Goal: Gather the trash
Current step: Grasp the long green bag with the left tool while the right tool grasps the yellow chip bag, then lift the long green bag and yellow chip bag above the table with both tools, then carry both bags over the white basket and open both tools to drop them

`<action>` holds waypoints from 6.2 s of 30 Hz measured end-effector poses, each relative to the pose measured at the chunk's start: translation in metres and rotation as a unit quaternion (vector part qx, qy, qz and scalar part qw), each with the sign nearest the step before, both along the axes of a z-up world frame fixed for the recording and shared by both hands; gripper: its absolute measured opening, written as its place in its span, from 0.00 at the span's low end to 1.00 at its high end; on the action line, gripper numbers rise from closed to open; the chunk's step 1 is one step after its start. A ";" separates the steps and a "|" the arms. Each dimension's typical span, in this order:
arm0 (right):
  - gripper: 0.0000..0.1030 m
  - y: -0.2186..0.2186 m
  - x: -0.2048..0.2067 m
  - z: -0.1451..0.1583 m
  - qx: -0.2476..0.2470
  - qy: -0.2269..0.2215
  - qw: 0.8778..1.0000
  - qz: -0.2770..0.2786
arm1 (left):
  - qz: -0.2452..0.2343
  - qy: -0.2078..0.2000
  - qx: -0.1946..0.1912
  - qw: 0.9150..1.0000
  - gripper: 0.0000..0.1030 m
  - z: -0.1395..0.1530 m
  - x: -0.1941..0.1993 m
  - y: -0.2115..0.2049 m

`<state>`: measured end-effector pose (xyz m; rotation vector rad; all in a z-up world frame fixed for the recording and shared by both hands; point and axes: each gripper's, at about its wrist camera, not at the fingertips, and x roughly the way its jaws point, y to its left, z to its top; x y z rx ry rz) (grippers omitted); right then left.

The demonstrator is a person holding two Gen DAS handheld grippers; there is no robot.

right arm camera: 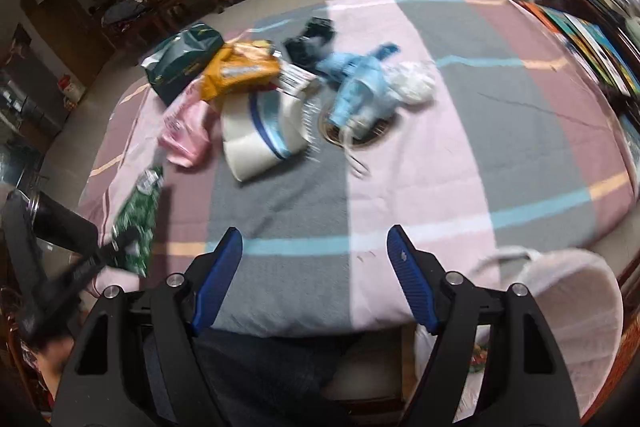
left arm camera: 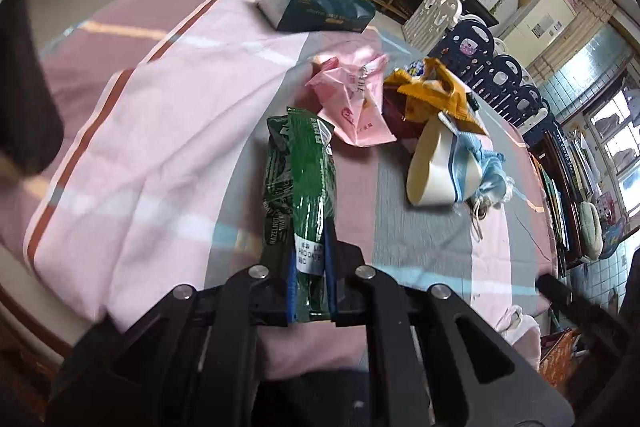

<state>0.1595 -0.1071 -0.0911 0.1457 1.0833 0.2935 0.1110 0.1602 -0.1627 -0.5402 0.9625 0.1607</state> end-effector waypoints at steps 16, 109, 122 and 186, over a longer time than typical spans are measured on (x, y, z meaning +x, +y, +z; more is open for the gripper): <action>0.71 0.163 0.173 -0.017 -0.246 -0.079 0.964 0.060 | 0.011 0.008 0.012 1.000 0.12 -0.009 0.000 0.001; 0.68 0.046 -0.009 -0.044 -0.061 0.010 0.998 0.003 | 0.015 0.017 0.054 0.998 0.14 -0.016 0.009 -0.005; 0.76 0.051 -0.004 -0.056 -0.084 0.021 0.996 -0.001 | 0.015 0.023 0.049 0.998 0.14 -0.019 0.009 -0.004; 0.78 -0.271 -0.127 -0.006 -0.026 0.021 0.952 -0.304 | -0.461 -0.038 -0.057 0.885 0.12 0.008 -0.051 -0.321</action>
